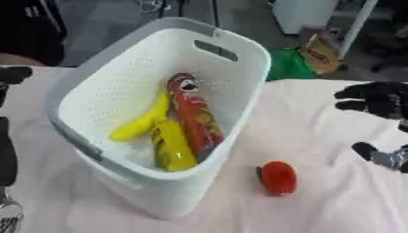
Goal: Pick up objects on the table and place them in the box.
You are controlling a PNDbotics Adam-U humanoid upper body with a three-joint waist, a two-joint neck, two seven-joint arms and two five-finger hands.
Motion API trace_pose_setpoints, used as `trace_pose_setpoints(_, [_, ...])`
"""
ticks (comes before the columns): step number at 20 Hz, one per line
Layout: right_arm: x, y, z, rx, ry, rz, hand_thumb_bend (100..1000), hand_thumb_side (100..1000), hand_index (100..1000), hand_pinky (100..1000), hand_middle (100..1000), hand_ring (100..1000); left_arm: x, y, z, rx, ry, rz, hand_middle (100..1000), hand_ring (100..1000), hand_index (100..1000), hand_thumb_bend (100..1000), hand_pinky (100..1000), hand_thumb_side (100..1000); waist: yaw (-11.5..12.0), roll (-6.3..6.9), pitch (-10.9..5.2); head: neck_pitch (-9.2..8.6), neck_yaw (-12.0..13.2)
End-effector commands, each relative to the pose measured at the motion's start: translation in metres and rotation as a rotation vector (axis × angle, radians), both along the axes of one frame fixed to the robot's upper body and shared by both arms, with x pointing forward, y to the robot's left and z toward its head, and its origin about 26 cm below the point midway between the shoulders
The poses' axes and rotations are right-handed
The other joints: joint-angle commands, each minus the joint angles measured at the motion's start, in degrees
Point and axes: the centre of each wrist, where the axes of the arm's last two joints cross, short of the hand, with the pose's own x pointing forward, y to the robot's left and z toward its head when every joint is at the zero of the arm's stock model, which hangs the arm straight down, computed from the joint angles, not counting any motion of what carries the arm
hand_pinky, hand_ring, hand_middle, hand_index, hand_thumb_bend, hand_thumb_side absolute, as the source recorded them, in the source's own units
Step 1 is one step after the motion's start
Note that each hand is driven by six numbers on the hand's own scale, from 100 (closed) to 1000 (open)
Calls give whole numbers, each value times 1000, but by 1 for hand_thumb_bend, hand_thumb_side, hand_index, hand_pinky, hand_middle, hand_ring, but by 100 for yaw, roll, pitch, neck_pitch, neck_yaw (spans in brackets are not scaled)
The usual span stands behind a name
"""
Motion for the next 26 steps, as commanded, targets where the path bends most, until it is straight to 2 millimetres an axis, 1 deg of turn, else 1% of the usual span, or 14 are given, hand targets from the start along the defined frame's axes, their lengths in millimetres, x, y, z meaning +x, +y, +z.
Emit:
trace_pose_setpoints(1, [6,5,8,9,-1,-3,203,906,1000,972,982,1000,-2,-3,6,1,-25,-14,661,568,728,100,678,931,-9,24,-147,-71,3])
trace_pose_setpoints(5, [14,16,7,-7,10,7,204,896,1000,978,989,1000,-2,-3,7,1,-25,-14,662,569,728,100,678,930,-8,39,-146,-59,76])
trace_pose_setpoints(9, [23,29,3,-55,30,0,216,865,1000,979,997,1000,-2,-2,6,7,-20,-12,662,569,728,100,678,930,-53,47,-171,-73,148])
trace_pose_setpoints(10, [25,31,2,-60,33,-5,197,881,1000,980,998,1000,-2,-2,6,8,-18,-10,663,569,728,100,678,930,-69,50,-182,-76,181])
trace_pose_setpoints(15, [32,41,-3,-34,23,-33,177,865,1000,976,991,1000,-2,1,3,12,-7,-1,663,569,728,100,679,930,-156,51,-225,-121,348])
trace_pose_setpoints(16, [33,43,-5,-17,22,-31,136,874,1000,977,980,1000,-2,1,3,11,-6,0,663,569,728,100,678,911,-171,54,-230,-131,366])
trace_pose_setpoints(17, [34,46,-6,6,21,-26,136,874,1000,977,980,1000,-2,1,3,11,-4,1,663,569,728,100,678,911,-187,58,-233,-144,380])
trace_pose_setpoints(18, [34,49,-7,28,19,-20,100,905,1000,975,974,1000,-3,1,2,10,-3,2,663,569,728,100,679,915,-200,63,-234,-153,393])
trace_pose_setpoints(19, [35,51,-7,49,15,-14,100,905,1000,975,974,1000,-3,2,2,9,-1,3,663,569,728,100,679,915,-211,68,-235,-160,405])
trace_pose_setpoints(20, [35,54,-7,71,7,-11,100,935,1000,967,965,1000,-3,2,2,8,0,3,664,569,728,100,679,926,-221,75,-236,-161,412])
trace_pose_setpoints(22, [36,58,-8,98,-11,-12,100,939,1000,964,966,1000,-3,2,2,9,1,5,664,569,728,100,679,928,-233,82,-236,-161,413])
trace_pose_setpoints(26, [40,66,-15,86,-16,-12,100,946,1000,966,960,1000,-3,2,1,8,4,5,665,569,729,100,679,927,-242,90,-233,-168,413])
